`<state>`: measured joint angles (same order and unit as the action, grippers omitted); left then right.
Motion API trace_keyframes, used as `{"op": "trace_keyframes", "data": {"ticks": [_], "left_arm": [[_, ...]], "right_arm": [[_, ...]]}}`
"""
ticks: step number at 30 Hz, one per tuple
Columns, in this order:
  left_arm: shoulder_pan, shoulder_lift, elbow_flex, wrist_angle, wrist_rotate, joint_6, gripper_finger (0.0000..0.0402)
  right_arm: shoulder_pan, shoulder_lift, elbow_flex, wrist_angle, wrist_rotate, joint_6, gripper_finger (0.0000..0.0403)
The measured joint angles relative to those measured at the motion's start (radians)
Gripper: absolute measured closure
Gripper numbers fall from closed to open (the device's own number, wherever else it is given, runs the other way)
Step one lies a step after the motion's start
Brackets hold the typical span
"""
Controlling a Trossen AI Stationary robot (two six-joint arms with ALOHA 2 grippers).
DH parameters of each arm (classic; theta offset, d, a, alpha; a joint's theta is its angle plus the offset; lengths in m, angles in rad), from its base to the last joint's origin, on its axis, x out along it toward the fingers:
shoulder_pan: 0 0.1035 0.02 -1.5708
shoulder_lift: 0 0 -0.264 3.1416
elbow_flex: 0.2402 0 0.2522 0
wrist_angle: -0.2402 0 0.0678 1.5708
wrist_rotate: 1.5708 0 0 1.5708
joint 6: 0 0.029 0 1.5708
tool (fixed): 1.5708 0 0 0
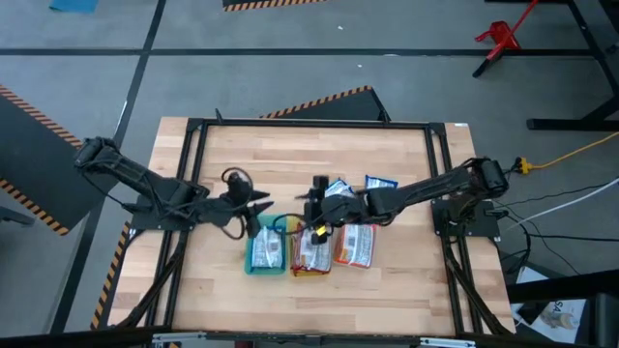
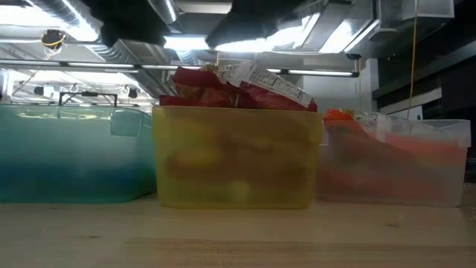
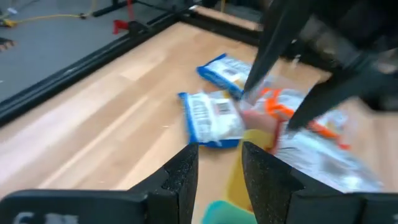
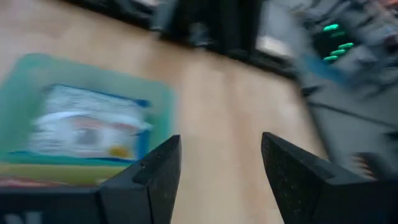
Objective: Sort Maruchan noodles
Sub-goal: Put the left blue noodle pack into the green bin
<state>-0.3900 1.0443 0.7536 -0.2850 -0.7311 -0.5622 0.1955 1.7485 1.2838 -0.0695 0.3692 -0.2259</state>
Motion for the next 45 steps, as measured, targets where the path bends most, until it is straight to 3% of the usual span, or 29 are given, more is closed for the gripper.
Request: {"op": "trace_keyframes", "data": {"ticks": [4, 11, 15, 21, 24, 30, 37, 41, 45], "left_arm": [[0.125, 0.000, 0.000, 0.007, 0.122, 0.090, 0.0271], [0.378, 0.004, 0.000, 0.058, 0.437, 0.280, 0.0239], [0.478, 0.043, -0.001, 0.191, 0.571, 0.377, 0.0224], [0.586, 0.189, 0.001, 0.358, 0.747, 0.415, 0.0218], [0.625, 0.281, 0.001, 0.430, 0.808, 0.408, 0.0218], [0.678, 0.409, -0.001, 0.535, 0.885, 0.359, 0.0218], [0.729, 0.413, -0.001, 0.554, 0.934, 0.352, 0.0218], [0.751, 0.413, -0.001, 0.567, 0.986, 0.328, 0.0218], [0.752, 0.415, -0.001, 0.565, 0.987, 0.328, 0.0218]], "right_arm": [[-0.033, -0.046, 0.077, -0.145, 0.114, -0.069, 0.0194], [-0.152, -0.125, 0.151, -0.454, 0.115, -0.051, 0.0194], [-0.216, -0.160, 0.152, -0.571, 0.080, -0.019, 0.0194], [-0.297, -0.162, 0.126, -0.670, -0.069, 0.035, 0.0194], [-0.333, -0.162, 0.070, -0.675, -0.128, 0.040, 0.0194], [-0.410, -0.162, -0.073, -0.721, -0.127, 0.140, 0.0194], [-0.462, -0.162, -0.148, -1.014, -0.008, 0.485, 0.0194], [-0.465, -0.162, -0.194, -1.115, -0.018, 0.635, 0.0194], [-0.464, -0.162, -0.301, -1.069, -0.091, 0.694, 0.0194]]}}
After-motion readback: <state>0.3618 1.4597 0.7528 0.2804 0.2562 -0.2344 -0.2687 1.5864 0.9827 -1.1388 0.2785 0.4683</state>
